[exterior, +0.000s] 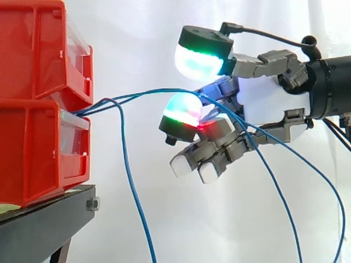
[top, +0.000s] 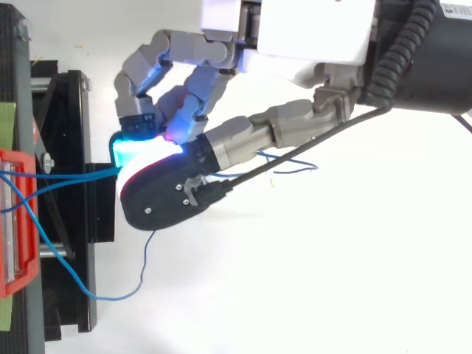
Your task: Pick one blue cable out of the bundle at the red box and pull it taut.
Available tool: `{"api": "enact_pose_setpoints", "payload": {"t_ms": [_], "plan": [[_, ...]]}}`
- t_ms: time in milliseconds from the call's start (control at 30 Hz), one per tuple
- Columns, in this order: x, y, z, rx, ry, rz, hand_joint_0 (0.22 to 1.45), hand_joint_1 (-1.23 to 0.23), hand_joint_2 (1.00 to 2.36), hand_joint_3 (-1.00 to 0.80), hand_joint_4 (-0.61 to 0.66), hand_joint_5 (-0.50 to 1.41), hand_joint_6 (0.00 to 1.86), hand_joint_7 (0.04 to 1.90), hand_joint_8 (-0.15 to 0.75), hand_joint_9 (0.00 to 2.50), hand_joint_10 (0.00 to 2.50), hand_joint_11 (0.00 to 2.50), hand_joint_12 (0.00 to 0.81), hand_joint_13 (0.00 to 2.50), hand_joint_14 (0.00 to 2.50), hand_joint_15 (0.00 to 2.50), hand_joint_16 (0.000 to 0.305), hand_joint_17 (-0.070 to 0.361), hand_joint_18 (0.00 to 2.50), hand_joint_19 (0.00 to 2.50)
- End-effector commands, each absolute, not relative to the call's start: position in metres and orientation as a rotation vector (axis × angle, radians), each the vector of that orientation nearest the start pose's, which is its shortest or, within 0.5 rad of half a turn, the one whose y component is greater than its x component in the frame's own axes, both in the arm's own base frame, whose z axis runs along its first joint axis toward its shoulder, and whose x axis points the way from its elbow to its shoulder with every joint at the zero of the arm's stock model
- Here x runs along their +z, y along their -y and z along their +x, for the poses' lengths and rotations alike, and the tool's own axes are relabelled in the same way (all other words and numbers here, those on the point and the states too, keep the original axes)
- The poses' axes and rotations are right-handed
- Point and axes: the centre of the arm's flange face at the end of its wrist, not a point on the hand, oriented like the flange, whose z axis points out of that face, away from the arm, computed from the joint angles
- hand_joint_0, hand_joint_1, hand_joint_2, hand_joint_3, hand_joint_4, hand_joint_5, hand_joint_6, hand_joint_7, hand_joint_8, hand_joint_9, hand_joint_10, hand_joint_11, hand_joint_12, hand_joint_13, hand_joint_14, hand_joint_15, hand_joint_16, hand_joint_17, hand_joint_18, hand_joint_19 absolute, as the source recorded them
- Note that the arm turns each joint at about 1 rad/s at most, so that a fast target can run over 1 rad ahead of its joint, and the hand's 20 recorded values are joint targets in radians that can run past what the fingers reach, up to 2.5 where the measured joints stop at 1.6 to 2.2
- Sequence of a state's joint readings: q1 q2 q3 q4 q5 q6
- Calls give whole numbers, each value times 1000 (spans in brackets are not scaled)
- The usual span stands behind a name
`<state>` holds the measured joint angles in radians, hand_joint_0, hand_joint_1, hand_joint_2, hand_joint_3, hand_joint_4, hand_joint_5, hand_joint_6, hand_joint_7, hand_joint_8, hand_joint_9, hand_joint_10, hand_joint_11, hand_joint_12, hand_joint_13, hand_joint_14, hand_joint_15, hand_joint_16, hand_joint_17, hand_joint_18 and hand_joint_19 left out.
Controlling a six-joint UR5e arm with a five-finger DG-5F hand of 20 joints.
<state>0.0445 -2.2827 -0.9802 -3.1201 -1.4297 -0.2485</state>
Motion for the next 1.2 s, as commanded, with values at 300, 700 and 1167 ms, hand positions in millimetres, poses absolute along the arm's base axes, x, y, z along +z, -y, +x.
{"api": "enact_pose_setpoints", "payload": {"t_ms": [300, 700, 1167], "plan": [[329, 117, 760, 901, -1333, 1135, 617, -739, 1013, -159, 193, -141, 917, 1050, 417, 1161, 12, 1172, 395, 753, 13, 382, 56, 127, 777, 435], [328, 115, 761, 904, -1334, 1132, 709, -881, 1009, -363, 154, -158, 914, 1042, 376, 1088, 19, 1178, 363, 697, 15, 384, 51, 114, 706, 413], [328, 115, 761, 901, -1337, 1133, 551, -477, 1000, -500, 200, -149, 898, 1044, 381, 1107, 15, 1151, 371, 691, 14, 397, 53, 119, 691, 483]]}}
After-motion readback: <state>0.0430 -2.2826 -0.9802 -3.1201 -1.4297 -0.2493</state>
